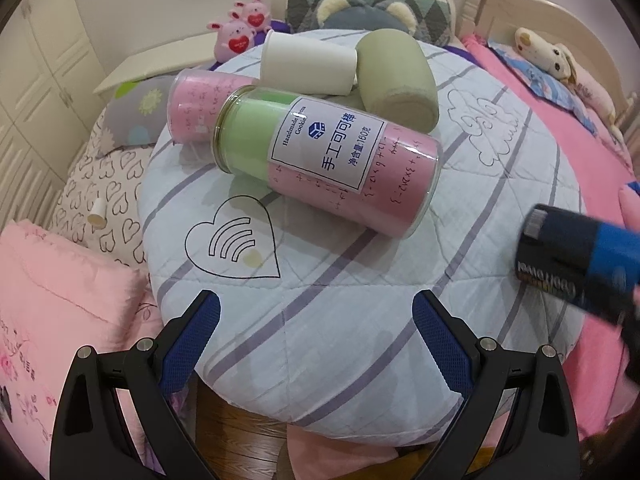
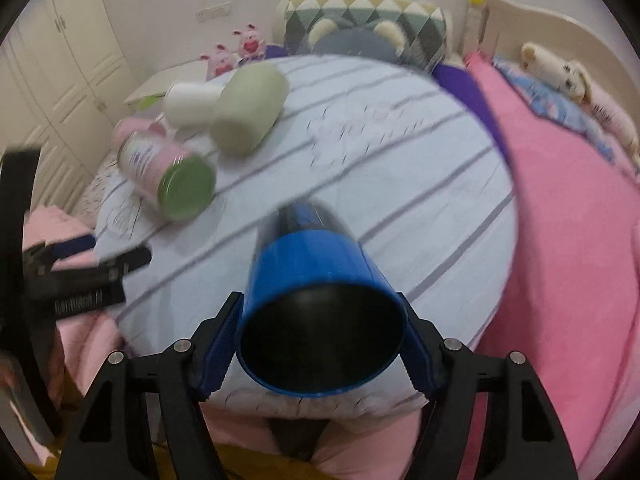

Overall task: Flip cup upright
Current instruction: 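Lower the cup upright onto the bed and open the right gripper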

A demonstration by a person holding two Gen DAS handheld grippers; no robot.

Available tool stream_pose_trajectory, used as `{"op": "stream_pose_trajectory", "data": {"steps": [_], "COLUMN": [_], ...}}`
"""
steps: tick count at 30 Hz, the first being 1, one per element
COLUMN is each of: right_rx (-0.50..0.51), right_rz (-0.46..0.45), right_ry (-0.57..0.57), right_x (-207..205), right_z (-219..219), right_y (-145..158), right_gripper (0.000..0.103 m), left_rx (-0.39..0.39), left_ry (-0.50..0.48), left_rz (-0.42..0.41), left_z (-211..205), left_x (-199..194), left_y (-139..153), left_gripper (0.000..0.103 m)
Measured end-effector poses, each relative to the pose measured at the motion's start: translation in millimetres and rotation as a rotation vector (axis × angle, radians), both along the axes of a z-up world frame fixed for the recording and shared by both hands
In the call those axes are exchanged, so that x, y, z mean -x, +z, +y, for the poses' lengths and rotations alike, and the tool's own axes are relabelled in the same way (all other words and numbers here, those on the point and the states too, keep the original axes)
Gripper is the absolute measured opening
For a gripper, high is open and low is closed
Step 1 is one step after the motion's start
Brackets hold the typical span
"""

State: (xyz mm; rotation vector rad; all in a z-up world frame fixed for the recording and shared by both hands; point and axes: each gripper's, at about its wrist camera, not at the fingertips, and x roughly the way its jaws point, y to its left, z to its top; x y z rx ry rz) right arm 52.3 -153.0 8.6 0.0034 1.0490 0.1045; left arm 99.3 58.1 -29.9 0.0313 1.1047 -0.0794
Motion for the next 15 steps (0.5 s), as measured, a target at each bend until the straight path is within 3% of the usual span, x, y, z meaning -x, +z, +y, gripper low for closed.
{"op": "stream_pose_trajectory", "data": {"steps": [9, 12, 15], "right_rx": [0.029, 0.037, 0.044], "right_rz": [0.01, 0.026, 0.02], "right_ry": [0.042, 0.051, 0.053], "right_x": [-42, -42, -35], "right_z": [26, 32, 32], "right_y": [-6, -12, -11], "right_gripper": [0.072, 0.082, 0.082], "left_rx": [0.015, 0.015, 0.006], "left_ry": [0.049, 0.052, 0.045], "left_rz": [0.021, 0.017, 0.012], "left_z": [15, 18, 16], "left_x": [-7, -7, -6], "left_y": [-7, -8, -8], "left_gripper": [0.098, 0.098, 0.098]}}
